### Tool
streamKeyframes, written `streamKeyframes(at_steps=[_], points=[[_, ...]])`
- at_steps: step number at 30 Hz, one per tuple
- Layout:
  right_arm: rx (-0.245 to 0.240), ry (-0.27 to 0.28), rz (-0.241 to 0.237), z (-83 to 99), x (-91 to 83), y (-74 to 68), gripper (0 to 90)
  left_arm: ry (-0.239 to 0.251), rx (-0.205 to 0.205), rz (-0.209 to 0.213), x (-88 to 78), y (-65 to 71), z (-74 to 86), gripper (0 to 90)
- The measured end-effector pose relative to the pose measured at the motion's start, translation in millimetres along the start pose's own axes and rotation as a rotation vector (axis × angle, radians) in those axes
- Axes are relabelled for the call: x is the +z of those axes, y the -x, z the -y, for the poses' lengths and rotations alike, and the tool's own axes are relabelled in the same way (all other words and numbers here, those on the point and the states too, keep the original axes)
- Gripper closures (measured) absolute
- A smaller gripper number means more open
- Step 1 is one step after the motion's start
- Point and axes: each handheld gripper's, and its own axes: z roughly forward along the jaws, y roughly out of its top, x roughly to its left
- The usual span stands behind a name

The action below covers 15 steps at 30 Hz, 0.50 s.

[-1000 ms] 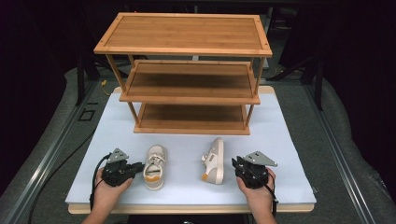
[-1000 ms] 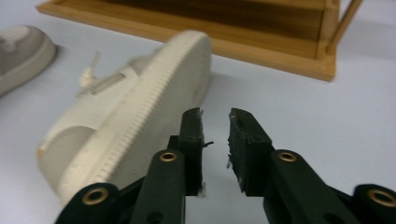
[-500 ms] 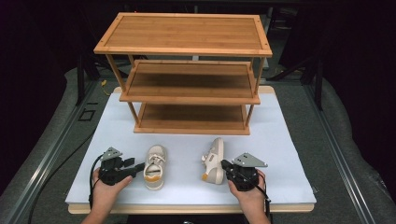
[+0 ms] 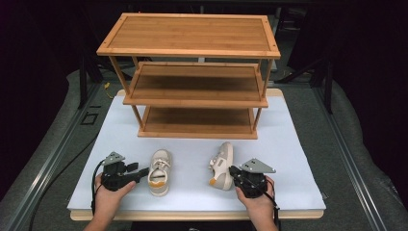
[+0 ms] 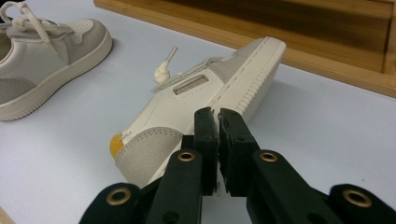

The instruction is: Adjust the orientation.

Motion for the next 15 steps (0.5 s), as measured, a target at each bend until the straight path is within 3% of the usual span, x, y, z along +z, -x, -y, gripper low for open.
streamKeyframes(at_steps=[5, 7, 15], points=[[0.049, -0.004, 0.005, 2.8, -2.8, 5.7, 84.9, 0.003, -0.002, 0.006, -0.9, -0.2, -0.7, 43.1], [0.07, -0.014, 0.046, 6.9, -6.5, 9.4, 85.9, 0.007, -0.002, 0.009, -1.5, 0.0, -0.9, 43.2], [0.138, -0.065, 0.093, 17.2, -1.4, 28.9, 86.9, 0.02, 0.004, 0.023, -2.5, 1.2, -1.6, 45.0]])
